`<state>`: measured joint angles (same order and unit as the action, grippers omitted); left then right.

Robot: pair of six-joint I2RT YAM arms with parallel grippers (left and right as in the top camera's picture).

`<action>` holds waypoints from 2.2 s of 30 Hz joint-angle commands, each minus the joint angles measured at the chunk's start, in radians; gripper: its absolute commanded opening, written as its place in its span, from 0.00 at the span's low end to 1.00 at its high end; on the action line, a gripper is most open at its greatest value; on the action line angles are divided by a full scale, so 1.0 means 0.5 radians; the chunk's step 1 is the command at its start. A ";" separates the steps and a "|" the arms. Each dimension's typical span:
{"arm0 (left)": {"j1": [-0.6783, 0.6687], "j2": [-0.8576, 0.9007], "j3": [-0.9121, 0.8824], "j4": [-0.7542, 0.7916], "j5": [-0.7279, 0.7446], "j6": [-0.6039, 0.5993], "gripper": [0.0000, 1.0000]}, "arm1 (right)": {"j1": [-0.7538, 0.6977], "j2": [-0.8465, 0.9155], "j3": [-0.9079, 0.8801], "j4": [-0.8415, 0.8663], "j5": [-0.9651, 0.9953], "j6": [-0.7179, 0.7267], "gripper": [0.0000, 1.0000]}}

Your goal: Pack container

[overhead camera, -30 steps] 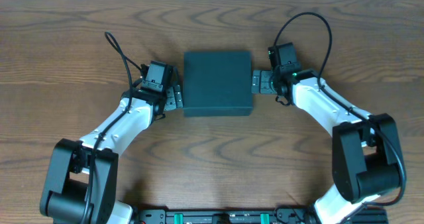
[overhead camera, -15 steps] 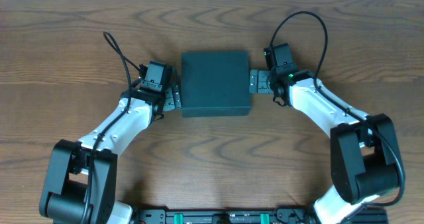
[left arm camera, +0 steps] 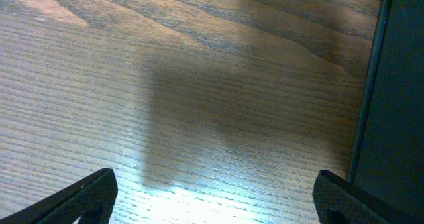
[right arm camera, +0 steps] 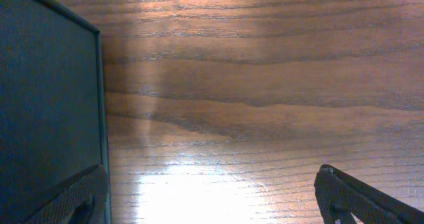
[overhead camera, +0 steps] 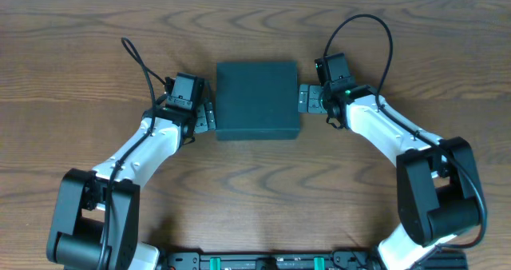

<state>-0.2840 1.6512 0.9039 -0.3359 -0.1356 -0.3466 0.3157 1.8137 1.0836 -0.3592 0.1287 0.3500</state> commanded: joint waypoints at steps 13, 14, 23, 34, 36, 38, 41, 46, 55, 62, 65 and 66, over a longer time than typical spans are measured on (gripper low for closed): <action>-0.031 -0.018 -0.009 0.004 0.040 0.063 0.95 | 0.138 0.032 -0.009 0.008 -0.288 0.078 0.99; -0.031 -0.035 -0.009 0.000 0.040 0.075 0.95 | 0.136 0.031 -0.009 0.002 -0.288 0.078 0.99; -0.031 -0.209 -0.009 -0.051 -0.012 0.128 0.95 | 0.091 -0.075 -0.009 -0.077 -0.233 0.077 0.99; -0.031 -0.252 -0.009 -0.121 0.000 0.124 0.95 | 0.006 -0.249 -0.009 -0.144 -0.160 0.017 0.99; -0.035 -0.252 -0.009 -0.138 0.029 0.124 0.96 | 0.007 -0.249 -0.009 -0.152 -0.160 0.017 0.99; -0.036 -0.252 -0.009 -0.154 0.098 0.124 0.95 | 0.007 -0.250 -0.008 -0.148 -0.160 0.018 0.99; -0.035 -0.252 -0.009 -0.172 0.117 0.109 0.95 | 0.003 -0.252 -0.008 -0.143 -0.160 0.017 0.99; -0.035 -0.252 -0.009 -0.172 0.212 0.103 0.96 | -0.023 -0.283 -0.008 -0.144 -0.160 0.017 0.99; -0.035 -0.280 -0.008 -0.166 0.076 0.103 0.96 | -0.057 -0.499 -0.008 -0.186 -0.161 0.006 0.99; -0.035 -0.651 -0.001 -0.254 -0.134 0.172 0.95 | -0.056 -0.775 -0.008 -0.370 -0.160 -0.105 0.99; -0.035 -0.861 -0.001 -0.281 -0.134 0.228 0.96 | -0.056 -0.885 -0.008 -0.482 -0.160 -0.148 0.99; -0.035 -0.940 -0.001 -0.299 -0.134 0.243 0.95 | -0.056 -0.926 -0.008 -0.523 -0.160 -0.167 0.99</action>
<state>-0.2985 1.2648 0.9039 -0.4713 -0.1696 -0.2672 0.2928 1.3975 1.0832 -0.5949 0.0441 0.3119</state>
